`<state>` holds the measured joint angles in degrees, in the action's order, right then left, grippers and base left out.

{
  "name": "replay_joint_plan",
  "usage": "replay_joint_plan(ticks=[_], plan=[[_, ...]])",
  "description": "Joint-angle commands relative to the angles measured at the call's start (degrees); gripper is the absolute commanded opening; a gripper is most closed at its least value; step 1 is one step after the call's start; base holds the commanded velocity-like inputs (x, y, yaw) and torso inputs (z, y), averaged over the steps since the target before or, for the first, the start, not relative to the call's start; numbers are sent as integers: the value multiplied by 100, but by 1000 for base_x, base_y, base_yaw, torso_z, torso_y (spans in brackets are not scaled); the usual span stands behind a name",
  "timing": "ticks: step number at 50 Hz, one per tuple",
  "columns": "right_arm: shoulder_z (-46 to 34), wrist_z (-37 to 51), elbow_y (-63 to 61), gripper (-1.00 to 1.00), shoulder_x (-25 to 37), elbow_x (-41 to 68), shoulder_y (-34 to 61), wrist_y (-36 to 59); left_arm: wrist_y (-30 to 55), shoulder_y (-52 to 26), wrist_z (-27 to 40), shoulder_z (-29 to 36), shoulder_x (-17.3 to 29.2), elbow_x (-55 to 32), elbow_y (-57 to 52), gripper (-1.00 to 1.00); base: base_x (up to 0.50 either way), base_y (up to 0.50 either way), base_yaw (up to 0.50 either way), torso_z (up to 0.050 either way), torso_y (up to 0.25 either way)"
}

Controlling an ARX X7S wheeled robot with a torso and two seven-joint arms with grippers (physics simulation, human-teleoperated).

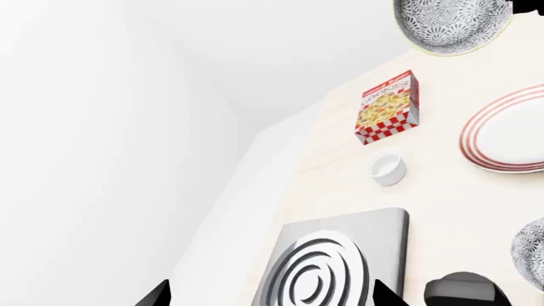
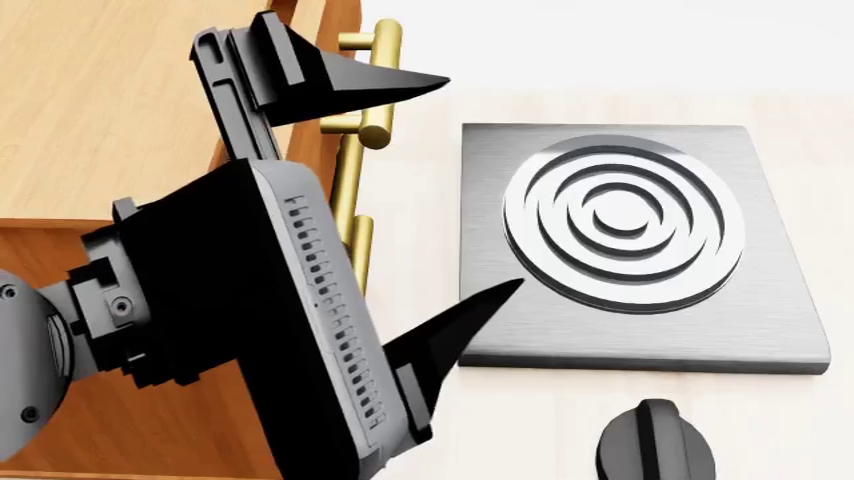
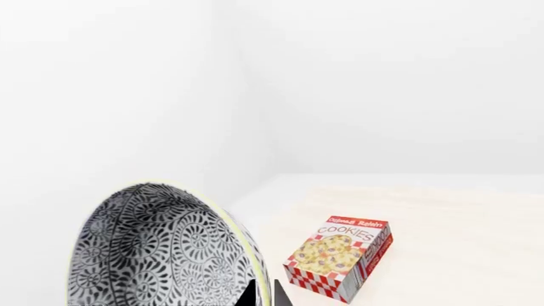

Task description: Pick the akita bowl on the wooden cabinet and place it on the plate.

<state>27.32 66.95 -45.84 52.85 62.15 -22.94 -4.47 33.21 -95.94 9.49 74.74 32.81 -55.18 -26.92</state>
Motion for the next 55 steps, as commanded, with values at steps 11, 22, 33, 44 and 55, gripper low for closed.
replay_joint_plan(ticks=[11,22,33,44,55], plan=[[-443,-666,1305,-100,-103,492,567,-86,-25,61,-9,4,-31,33,34,100,0,0,0,0,0],[-564,-762,1813,-100,-98,686,832,-17,-69,126,-20,15,-32,74,57,100,0,0,0,0,0],[-667,-1031,2267,-100,-299,876,953,-61,-44,103,-13,-9,-37,52,41,100,0,0,0,0,1],[-683,-1136,2539,-100,-436,882,918,-78,-39,105,-14,-28,-44,38,50,100,0,0,0,1,0],[-880,-1254,2884,-100,-554,872,1090,-35,-57,142,-9,-26,-43,60,47,100,0,0,0,0,1]])
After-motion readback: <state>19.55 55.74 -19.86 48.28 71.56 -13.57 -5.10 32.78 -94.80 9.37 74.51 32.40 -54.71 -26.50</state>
